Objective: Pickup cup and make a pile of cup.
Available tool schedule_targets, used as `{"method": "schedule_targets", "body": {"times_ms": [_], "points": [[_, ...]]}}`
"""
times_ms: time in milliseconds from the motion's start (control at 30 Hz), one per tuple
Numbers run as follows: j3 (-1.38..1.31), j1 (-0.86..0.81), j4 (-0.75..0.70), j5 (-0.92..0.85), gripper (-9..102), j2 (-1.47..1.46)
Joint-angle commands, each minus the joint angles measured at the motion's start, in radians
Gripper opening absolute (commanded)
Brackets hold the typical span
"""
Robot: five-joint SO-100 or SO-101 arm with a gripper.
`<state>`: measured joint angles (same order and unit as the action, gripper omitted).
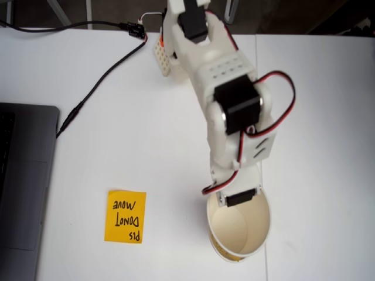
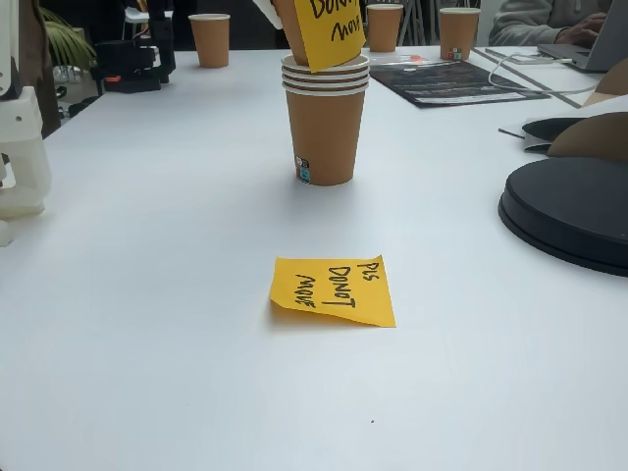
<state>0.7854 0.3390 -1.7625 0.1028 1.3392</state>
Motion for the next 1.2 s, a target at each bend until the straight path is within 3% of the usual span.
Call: {"method": "schedule_targets", "body": {"times_ms": [0, 567, 1167], "points": [[-0.011, 0.009, -0.008, 0.006, -7, 0.071], [-0.005, 0.063, -0.008, 0.006, -7, 0.152], [0.0, 0.046, -0.008, 0.005, -7, 0.04]]}}
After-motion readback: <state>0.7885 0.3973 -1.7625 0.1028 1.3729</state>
